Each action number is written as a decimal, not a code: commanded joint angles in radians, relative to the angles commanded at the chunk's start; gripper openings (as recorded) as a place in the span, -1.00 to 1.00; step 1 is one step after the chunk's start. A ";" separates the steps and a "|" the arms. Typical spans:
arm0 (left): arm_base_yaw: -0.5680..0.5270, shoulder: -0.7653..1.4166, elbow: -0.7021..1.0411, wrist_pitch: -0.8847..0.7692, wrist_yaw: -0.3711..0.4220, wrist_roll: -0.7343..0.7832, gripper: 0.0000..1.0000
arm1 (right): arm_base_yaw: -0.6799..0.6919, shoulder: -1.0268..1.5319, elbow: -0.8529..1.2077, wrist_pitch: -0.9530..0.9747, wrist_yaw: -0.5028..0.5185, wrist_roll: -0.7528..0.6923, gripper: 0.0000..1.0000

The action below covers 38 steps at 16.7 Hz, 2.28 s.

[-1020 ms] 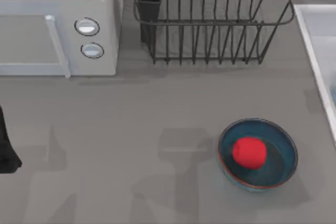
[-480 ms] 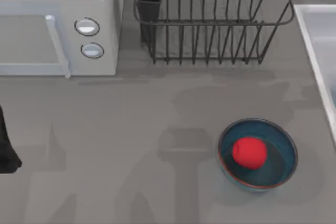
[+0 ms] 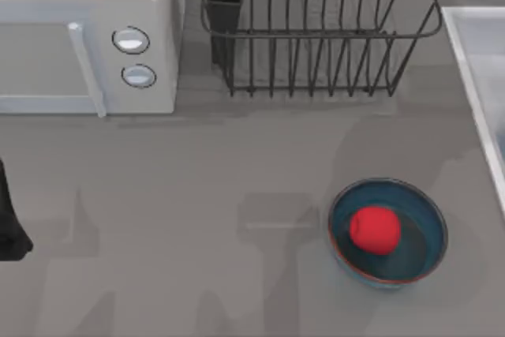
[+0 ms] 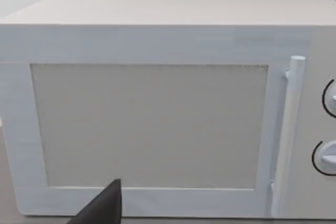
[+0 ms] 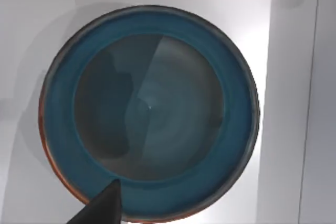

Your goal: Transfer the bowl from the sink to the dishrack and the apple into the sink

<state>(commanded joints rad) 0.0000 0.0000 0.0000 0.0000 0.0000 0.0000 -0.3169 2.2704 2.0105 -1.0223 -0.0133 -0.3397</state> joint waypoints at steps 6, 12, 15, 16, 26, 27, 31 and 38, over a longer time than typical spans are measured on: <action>0.000 0.000 0.000 0.000 0.000 0.000 1.00 | -0.045 0.218 0.233 -0.150 -0.006 -0.019 1.00; 0.000 0.000 0.000 0.000 0.000 0.000 1.00 | -0.068 0.297 0.329 -0.225 -0.014 -0.021 1.00; 0.000 0.000 0.000 0.000 0.000 0.000 1.00 | -0.069 0.298 0.331 -0.228 -0.015 -0.020 1.00; 0.000 0.000 0.000 0.000 0.000 0.000 1.00 | -0.069 0.298 0.331 -0.228 -0.015 -0.020 1.00; 0.000 0.000 0.000 0.000 0.000 0.000 1.00 | -0.062 0.412 0.221 0.003 -0.012 -0.013 1.00; 0.000 0.000 0.000 0.000 0.000 0.000 1.00 | -0.062 0.427 0.209 0.027 -0.012 -0.013 1.00; 0.000 0.000 0.000 0.000 0.000 0.000 1.00 | -0.062 0.437 0.200 0.042 -0.012 -0.012 1.00; 0.000 0.000 0.000 0.000 0.000 0.000 1.00 | -0.062 0.437 0.200 0.042 -0.012 -0.012 0.10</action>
<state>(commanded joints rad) 0.0000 0.0000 0.0000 0.0000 0.0000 0.0000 -0.3785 2.7071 2.2106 -0.9803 -0.0251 -0.3519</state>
